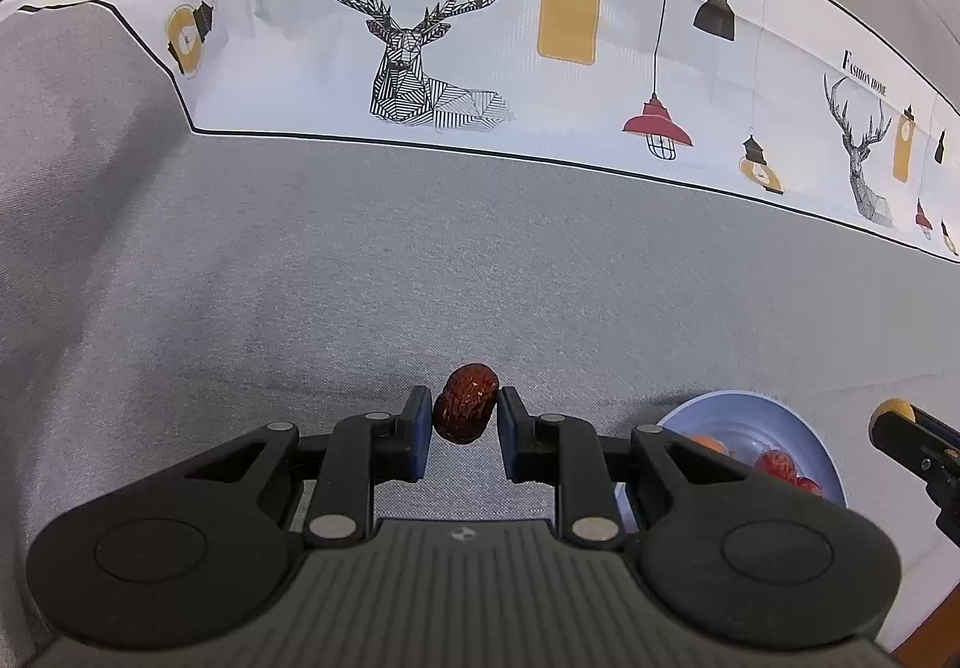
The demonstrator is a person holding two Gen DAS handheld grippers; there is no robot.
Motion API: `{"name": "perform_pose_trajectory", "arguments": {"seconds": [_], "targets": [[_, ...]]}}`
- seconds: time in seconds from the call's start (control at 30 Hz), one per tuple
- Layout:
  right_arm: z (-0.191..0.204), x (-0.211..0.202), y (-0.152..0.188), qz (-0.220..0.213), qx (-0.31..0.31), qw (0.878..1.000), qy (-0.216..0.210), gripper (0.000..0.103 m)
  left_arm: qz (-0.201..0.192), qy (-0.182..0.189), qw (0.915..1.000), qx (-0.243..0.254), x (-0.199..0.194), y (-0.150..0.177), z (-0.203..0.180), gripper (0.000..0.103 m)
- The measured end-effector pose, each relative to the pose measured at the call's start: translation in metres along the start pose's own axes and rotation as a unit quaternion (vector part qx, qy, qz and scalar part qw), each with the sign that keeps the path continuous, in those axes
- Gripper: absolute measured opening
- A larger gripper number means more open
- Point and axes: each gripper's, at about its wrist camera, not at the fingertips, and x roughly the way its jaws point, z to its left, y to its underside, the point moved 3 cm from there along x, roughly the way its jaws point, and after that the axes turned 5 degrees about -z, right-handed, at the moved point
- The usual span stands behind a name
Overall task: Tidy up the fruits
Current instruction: 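Carry the red date and the yellow fruit over the blue plate with both tools, then open the left gripper to drop the red date while the right gripper releases the yellow fruit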
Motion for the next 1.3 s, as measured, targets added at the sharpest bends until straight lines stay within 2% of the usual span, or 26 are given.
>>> {"name": "perform_pose_trajectory", "arguments": {"seconds": [0.47, 0.57, 0.7, 0.8, 0.87, 0.9, 1.0, 1.13, 1.23, 1.3], "targets": [[0.001, 0.001, 0.0, 0.004, -0.009, 1.0, 0.001, 0.028, -0.009, 0.014, 0.9998, -0.008, -0.004, -0.002, -0.002, 0.025], [0.002, 0.003, 0.002, 0.009, -0.012, 1.0, 0.002, 0.028, -0.012, 0.038, 0.9992, -0.011, -0.006, -0.004, -0.004, 0.025], [0.002, 0.006, 0.005, 0.023, -0.019, 0.999, 0.012, 0.028, 0.0, 0.105, 0.9944, 0.006, -0.007, -0.001, -0.02, 0.025], [0.0, 0.008, 0.007, 0.033, -0.018, 0.999, 0.019, 0.028, 0.02, 0.166, 0.9853, 0.038, -0.011, 0.007, -0.04, 0.025], [-0.002, 0.01, 0.009, 0.042, -0.018, 0.999, 0.025, 0.028, 0.037, 0.213, 0.9732, 0.078, -0.015, 0.015, -0.058, 0.025], [-0.003, 0.011, 0.01, 0.047, -0.017, 0.998, 0.028, 0.028, 0.042, 0.225, 0.9683, 0.1, -0.018, 0.019, -0.066, 0.025], [-0.007, 0.014, 0.013, 0.06, -0.015, 0.998, 0.033, 0.028, 0.051, 0.245, 0.9529, 0.171, -0.023, 0.036, -0.087, 0.025], [-0.006, 0.013, 0.015, 0.069, -0.012, 0.997, 0.026, 0.028, 0.068, 0.272, 0.934, 0.221, -0.027, 0.053, -0.104, 0.025], [-0.003, 0.011, 0.017, 0.072, -0.016, 0.997, 0.017, 0.028, 0.076, 0.279, 0.9251, 0.246, -0.026, 0.06, -0.111, 0.025], [-0.002, 0.011, 0.019, 0.078, -0.018, 0.997, 0.012, 0.028, 0.075, 0.279, 0.923, 0.255, -0.026, 0.063, -0.113, 0.025]]}}
